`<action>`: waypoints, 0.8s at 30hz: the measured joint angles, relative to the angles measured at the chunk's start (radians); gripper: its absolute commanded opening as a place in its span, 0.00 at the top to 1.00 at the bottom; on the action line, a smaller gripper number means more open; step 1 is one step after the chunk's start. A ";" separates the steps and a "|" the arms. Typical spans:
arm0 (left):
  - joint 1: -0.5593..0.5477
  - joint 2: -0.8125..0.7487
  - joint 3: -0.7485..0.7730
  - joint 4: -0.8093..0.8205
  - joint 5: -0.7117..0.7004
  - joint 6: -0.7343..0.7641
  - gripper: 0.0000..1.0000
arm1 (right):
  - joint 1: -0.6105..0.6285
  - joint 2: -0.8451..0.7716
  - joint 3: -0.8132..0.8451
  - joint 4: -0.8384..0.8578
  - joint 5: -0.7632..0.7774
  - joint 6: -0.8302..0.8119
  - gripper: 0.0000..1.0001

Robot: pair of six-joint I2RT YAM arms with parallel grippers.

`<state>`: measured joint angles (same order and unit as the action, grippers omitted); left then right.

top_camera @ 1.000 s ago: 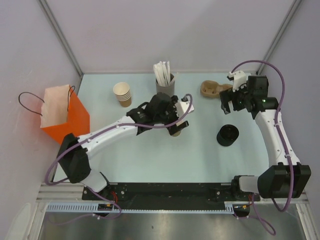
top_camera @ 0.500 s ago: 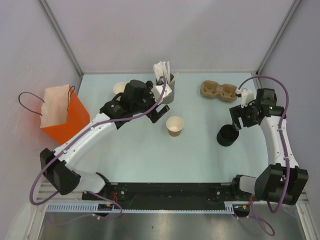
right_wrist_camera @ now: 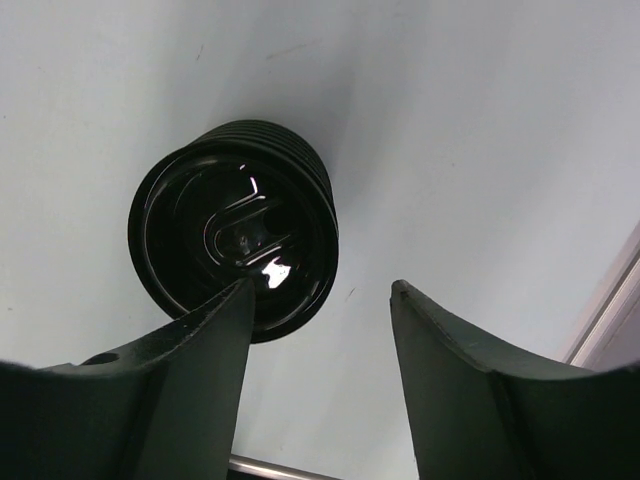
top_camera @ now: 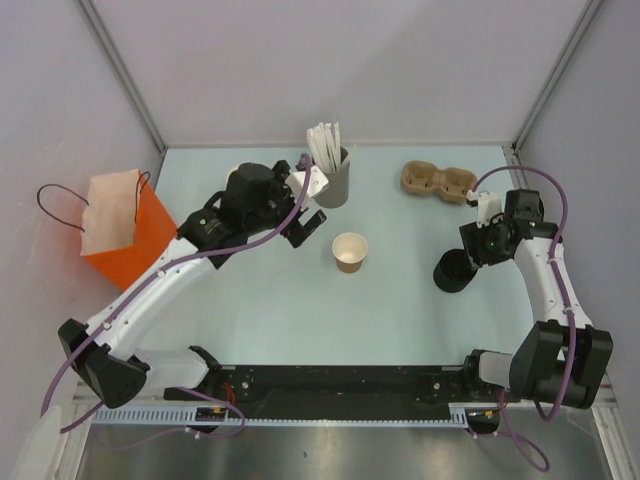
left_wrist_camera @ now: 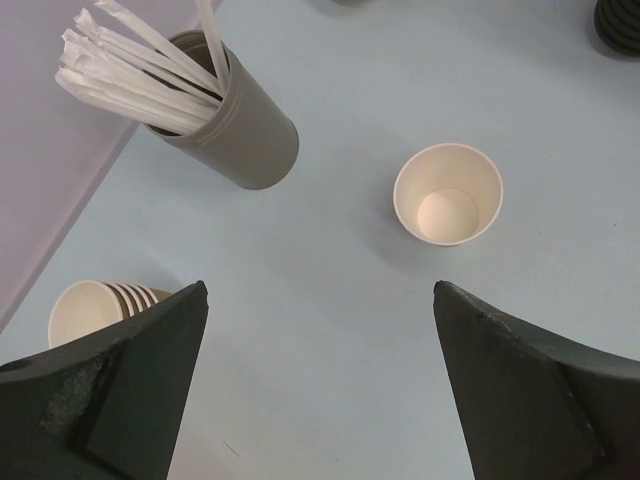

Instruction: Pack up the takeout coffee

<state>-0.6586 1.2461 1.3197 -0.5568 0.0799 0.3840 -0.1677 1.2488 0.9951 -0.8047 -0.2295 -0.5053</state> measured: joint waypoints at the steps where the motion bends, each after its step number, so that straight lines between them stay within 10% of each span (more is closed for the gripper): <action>1: 0.000 0.000 -0.002 0.000 0.000 0.000 0.01 | 0.000 0.002 0.000 0.005 0.000 0.004 0.41; 24: 0.000 0.018 -0.012 0.001 0.001 -0.010 0.00 | 0.001 0.054 -0.034 0.081 0.004 0.040 0.57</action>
<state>-0.6586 1.2644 1.3075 -0.5560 0.0807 0.3740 -0.1665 1.3025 0.9611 -0.7235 -0.2256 -0.4648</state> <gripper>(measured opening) 0.994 0.443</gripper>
